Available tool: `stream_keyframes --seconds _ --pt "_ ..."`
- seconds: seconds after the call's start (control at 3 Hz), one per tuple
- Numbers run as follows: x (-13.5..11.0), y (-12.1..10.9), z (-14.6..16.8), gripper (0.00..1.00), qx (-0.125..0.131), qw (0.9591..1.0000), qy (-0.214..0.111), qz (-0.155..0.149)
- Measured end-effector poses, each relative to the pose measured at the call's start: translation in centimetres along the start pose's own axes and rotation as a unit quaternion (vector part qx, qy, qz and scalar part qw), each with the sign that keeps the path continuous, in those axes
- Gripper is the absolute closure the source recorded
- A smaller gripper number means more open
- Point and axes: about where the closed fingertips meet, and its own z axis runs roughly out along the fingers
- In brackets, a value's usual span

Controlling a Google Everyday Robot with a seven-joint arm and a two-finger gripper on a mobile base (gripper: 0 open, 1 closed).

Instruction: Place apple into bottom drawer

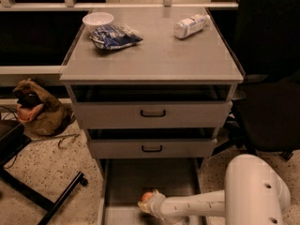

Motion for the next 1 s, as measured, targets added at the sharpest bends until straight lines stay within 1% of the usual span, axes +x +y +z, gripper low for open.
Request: stream_keyframes --seconds 0.33,0.67,1.0 --pt "0.3 -0.7 0.9 1.0 0.007 0.9996 0.025 -0.015" --pt "1.1 -1.3 1.9 1.0 0.011 0.9985 0.05 -0.02" --pt "2.3 -2.0 3.0 1.0 0.008 0.9975 0.069 -0.009"
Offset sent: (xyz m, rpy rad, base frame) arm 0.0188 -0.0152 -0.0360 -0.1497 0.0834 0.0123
